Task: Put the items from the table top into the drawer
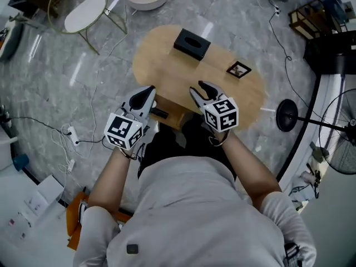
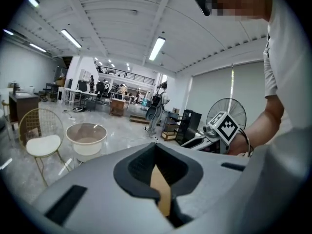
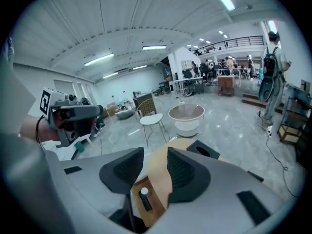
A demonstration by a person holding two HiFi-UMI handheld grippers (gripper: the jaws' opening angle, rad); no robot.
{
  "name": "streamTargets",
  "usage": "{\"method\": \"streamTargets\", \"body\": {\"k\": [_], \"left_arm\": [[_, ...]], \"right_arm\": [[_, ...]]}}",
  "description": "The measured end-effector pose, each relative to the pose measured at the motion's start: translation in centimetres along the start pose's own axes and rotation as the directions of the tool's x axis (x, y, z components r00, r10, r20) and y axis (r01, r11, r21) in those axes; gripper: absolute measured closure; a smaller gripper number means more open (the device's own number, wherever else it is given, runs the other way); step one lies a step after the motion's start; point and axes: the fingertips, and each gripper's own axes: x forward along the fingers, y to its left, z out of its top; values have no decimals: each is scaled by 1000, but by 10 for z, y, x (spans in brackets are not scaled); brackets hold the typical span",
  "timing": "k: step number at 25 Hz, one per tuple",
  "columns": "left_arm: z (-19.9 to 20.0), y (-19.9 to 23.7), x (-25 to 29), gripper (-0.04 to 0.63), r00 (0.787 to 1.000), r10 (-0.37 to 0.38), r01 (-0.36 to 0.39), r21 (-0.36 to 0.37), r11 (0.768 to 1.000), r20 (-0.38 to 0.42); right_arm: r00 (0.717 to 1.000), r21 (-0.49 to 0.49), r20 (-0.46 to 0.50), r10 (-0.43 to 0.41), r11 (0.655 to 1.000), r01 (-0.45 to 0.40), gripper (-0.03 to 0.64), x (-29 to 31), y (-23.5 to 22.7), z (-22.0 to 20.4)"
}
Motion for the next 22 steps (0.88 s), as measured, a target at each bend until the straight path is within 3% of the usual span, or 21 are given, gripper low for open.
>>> {"method": "streamTargets", "body": {"k": [6,13,22], "left_arm": [[79,-58,0,586,993,-101,96,84,992,65],[136,-108,-8,586,972,-190,170,143,975,138],[183,-133,-30,586,937,-293,250,220,943,190]], "right_arm": [[982,2,179,-57,998,58,507,-98,-7,62],[923,-4,364,-125,991,136,568,-190,0,112],[850,-66,490,-195,964,259,589,-257,30,137]]}}
